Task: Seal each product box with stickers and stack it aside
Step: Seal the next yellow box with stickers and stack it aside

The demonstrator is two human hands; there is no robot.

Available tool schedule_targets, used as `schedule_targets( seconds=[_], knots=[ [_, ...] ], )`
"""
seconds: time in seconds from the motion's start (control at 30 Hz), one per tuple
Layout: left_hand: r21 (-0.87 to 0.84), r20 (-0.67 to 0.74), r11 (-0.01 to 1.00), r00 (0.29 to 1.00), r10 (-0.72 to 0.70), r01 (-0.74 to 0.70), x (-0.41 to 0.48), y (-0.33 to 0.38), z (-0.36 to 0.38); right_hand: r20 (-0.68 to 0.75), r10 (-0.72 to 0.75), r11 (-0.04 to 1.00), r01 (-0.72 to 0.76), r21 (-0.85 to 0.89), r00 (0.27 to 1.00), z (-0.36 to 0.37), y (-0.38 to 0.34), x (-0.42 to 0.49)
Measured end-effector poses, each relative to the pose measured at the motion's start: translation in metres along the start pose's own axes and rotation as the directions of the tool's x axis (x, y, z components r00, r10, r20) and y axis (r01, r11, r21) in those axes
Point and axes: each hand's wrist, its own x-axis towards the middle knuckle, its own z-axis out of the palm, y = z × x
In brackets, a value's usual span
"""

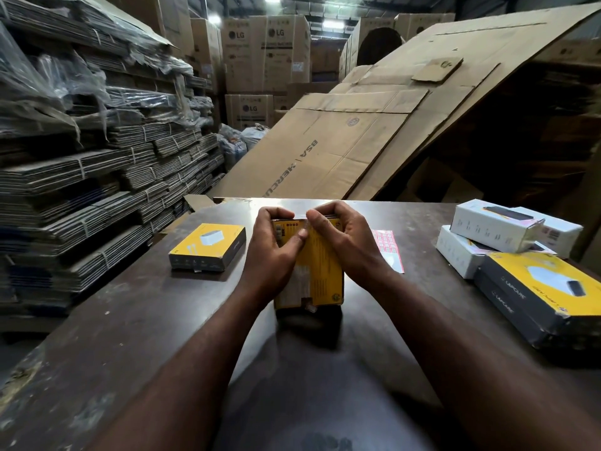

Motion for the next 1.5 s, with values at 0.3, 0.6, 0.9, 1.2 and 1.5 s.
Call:
schedule_targets(
  seconds=[0.3,0.6,0.9,1.2,1.5],
  knots=[
    [-0.248,-0.029,0.962,0.992,-0.12,0.109,-0.002,0.004,0.002,0.056,-0.066,0.994,0.071,-0.084,0.996,-0.002,-0.005,-0.003],
    [-0.067,-0.302,0.976,0.936,0.18,-0.209,-0.008,0.018,0.005,0.015,0.008,0.979,-0.011,0.204,1.0,0.015,-0.031,-0.005],
    [-0.098,-0.198,0.991,0.978,0.068,-0.089,-0.009,0.011,0.003,-0.038,0.294,0.899,-0.263,0.35,0.955,0.022,-0.018,-0.005],
    [-0.233,-0.115,0.963,0.979,-0.168,0.138,-0.004,0.011,0.005,-0.019,0.22,0.897,-0.195,0.396,0.975,0.02,-0.014,-0.009],
    [-0.357,-0.031,0.91,0.971,-0.236,0.21,-0.003,0.016,-0.003,0.121,0.178,0.93,-0.207,0.302,0.977,0.01,-0.014,-0.007]
  ],
)
